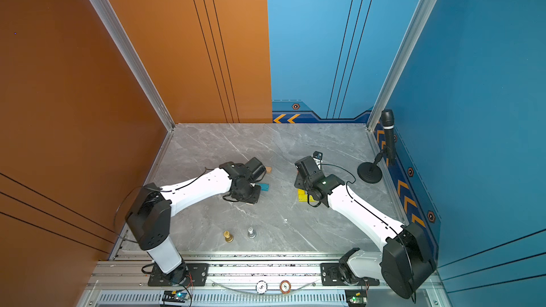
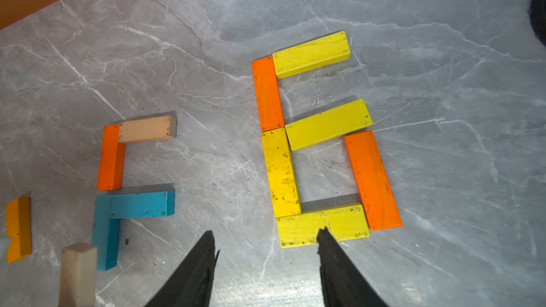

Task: Assemble the number 6 with building blocks
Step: Place the building block at the center of the board.

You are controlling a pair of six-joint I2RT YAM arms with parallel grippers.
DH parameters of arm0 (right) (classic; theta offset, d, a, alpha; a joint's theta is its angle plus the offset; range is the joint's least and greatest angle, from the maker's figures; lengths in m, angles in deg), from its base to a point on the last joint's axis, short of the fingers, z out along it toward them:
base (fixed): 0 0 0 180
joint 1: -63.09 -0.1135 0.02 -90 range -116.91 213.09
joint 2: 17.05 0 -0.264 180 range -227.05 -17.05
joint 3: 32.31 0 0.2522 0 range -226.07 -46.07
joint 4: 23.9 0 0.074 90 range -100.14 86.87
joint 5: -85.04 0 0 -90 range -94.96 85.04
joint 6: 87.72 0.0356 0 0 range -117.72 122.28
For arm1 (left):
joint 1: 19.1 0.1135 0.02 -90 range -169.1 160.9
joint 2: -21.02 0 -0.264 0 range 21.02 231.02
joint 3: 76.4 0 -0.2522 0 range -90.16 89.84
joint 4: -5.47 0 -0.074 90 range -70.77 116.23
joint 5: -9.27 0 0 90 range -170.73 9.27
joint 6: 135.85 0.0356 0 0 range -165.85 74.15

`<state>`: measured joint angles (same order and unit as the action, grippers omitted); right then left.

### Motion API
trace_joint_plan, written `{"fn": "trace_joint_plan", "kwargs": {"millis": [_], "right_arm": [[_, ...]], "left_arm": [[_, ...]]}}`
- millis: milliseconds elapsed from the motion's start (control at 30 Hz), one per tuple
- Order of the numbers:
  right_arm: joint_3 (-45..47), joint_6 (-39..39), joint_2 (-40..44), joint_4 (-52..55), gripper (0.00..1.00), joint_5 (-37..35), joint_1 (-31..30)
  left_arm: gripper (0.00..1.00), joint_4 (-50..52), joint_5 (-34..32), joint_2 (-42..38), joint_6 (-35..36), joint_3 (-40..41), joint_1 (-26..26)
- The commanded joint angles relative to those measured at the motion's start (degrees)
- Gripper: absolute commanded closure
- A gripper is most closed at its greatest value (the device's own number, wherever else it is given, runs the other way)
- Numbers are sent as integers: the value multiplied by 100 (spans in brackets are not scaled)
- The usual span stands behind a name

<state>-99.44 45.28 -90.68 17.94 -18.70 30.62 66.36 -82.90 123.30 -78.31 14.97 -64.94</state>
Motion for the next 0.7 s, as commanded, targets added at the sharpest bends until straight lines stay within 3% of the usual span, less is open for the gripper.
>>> {"fn": "trace_joint_plan", "kwargs": {"millis": [0, 667], "right_arm": [[98, -156, 141, 233, 43, -48, 30], [291, -126, 146, 138, 43, 3, 101]], "left_arm": [[77, 156, -41, 363, -19, -305, -247], [76, 103, 151, 1141, -456, -555, -289]]}}
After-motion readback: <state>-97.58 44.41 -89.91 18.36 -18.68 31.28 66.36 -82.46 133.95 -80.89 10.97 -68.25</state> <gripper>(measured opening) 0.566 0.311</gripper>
